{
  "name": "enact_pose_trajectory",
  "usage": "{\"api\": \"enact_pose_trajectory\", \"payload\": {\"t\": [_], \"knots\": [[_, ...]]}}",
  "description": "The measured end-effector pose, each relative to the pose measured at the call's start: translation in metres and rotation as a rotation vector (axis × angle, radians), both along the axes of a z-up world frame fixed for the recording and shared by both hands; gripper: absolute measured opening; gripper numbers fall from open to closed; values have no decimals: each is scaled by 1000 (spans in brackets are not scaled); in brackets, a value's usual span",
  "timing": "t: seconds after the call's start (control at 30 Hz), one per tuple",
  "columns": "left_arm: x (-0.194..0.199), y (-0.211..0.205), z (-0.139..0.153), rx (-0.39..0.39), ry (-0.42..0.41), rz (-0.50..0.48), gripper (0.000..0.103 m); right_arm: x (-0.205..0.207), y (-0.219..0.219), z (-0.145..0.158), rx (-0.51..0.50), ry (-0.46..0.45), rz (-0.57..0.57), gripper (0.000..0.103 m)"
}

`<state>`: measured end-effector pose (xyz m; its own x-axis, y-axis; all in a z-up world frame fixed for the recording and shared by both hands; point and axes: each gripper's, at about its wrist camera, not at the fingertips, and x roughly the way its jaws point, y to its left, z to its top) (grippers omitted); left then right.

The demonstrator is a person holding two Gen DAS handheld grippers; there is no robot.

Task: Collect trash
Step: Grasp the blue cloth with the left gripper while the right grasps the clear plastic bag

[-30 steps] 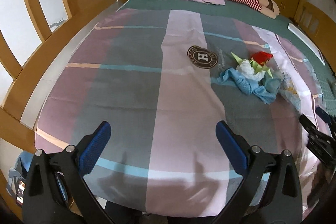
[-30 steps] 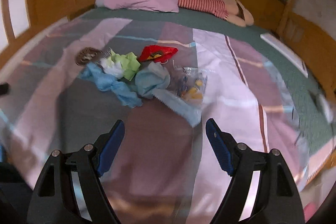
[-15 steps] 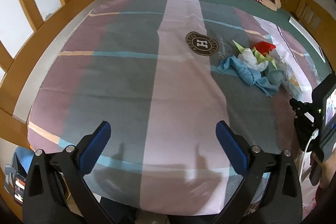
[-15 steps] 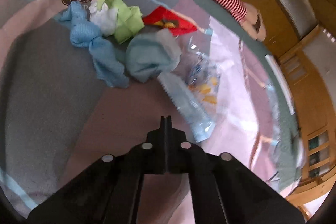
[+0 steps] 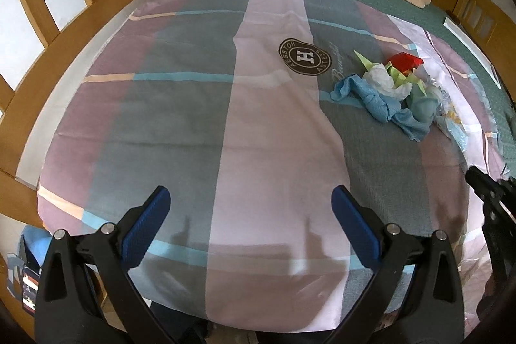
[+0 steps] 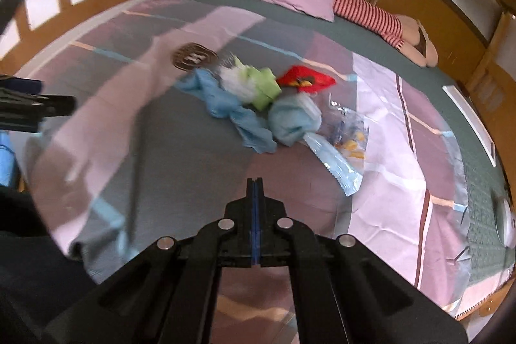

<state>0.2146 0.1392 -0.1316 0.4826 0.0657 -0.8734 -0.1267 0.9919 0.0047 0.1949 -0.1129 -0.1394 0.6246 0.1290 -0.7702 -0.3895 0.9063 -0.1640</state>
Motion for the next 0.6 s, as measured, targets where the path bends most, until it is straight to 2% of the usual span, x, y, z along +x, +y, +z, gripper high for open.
{"api": "enact_pose_trajectory", "payload": {"t": [0.13,0.2,0.23,0.27,0.3,0.33,0.4,0.5,0.53,0.57,0.6], "knots": [[2,3,1,-24,-1,0,99,8,-13,13,-12,-22,-40,1],[6,3,3,-26,-7,2,99,17,-21,12,-67,-30,-73,8],[8,3,4,-28,-11,4,99,22,-22,9,-108,-44,-75,23],[8,3,5,-29,-14,7,99,27,-22,4,-159,-60,-73,47],[8,3,5,-32,-15,10,99,32,-23,-1,-200,-71,-71,54],[8,3,3,-35,-10,13,99,39,-21,-9,-251,-86,-64,56],[8,2,0,-42,3,13,99,54,-19,-25,-319,-66,-35,56],[8,0,-3,-44,15,0,99,65,-17,-38,-356,-43,-23,56],[8,0,-3,-41,15,-3,99,69,-16,-42,-374,-44,-10,49],[8,-1,-3,-39,15,-6,99,70,-15,-45,-384,-35,-1,31],[9,-1,-3,-39,15,-7,99,73,-15,-49,-388,-13,7,19]]}}
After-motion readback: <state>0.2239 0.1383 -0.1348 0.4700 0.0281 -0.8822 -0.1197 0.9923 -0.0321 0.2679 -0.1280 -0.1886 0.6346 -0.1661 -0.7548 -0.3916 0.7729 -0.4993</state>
